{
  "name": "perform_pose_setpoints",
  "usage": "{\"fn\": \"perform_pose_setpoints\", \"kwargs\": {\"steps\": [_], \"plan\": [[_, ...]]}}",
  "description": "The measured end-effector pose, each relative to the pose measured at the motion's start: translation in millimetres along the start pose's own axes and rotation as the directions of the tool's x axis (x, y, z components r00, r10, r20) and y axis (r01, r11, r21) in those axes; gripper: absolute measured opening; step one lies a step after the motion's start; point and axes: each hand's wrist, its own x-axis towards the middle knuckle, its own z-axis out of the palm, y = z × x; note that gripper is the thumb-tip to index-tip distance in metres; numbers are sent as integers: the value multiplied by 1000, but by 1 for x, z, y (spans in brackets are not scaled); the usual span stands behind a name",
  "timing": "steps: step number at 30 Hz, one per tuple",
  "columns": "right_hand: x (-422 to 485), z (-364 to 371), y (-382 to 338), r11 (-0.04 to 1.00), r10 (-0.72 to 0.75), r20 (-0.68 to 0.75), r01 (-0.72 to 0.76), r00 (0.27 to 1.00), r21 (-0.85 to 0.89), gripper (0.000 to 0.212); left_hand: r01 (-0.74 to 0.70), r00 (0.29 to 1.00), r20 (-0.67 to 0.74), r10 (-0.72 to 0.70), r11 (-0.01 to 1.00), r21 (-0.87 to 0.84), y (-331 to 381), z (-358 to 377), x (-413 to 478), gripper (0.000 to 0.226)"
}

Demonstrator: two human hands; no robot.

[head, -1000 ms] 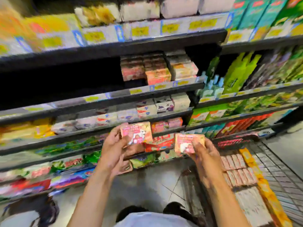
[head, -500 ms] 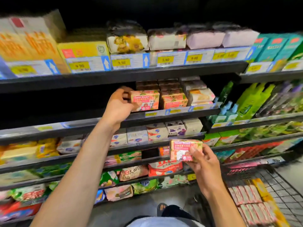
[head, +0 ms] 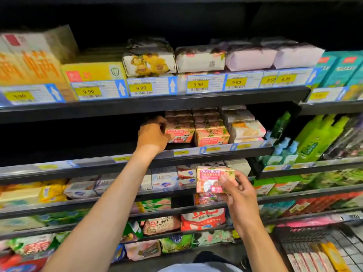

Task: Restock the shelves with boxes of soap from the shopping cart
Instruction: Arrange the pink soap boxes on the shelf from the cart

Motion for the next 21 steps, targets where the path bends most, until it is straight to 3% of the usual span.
{"fn": "perform_pose_setpoints", "kwargs": {"steps": [17,21], "plan": [[17,15,4,1000,-11,52,11,999,13,45,-100,995,-7,101,991,88,-9,9,3,51],[16,22,-2,999,-52,65,51,997,10,44,-99,994,48,94,988,120,-5,4,-1,56]]}}
